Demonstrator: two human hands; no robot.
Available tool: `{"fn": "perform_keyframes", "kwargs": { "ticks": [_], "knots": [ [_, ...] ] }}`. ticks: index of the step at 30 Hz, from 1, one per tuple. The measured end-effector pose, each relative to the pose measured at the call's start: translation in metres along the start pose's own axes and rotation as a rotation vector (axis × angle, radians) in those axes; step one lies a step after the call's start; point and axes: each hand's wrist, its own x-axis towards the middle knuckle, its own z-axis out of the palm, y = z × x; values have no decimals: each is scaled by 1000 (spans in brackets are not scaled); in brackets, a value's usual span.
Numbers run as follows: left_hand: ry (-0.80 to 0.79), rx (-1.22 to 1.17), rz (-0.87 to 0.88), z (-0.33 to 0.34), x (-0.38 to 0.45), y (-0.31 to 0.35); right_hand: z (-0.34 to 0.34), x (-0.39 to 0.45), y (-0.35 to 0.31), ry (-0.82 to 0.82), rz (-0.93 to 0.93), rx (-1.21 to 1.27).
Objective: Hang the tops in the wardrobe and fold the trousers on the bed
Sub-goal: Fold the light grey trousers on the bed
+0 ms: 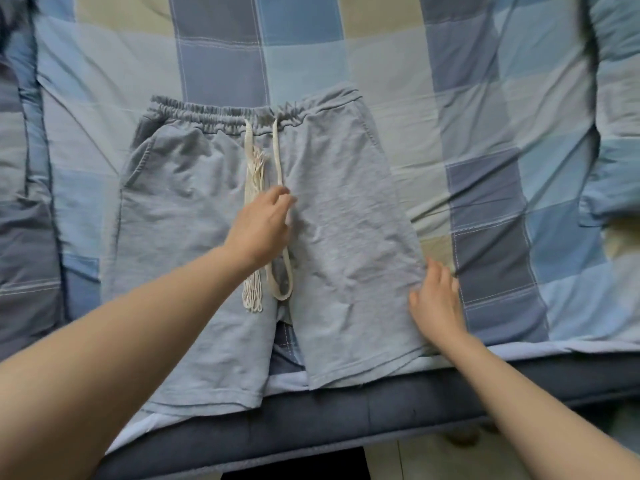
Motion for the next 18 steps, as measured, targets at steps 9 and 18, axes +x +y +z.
{"fn": "perform_keyframes", "kwargs": {
  "ticks": [9, 18],
  "knots": [
    [-341, -978, -550, 68, -32, 100, -9, -3, 15, -241, -159, 198],
    [-219, -1046, -685, 72, -55, 111, -41, -13, -55, -273, -437, 343]
  ]
}}
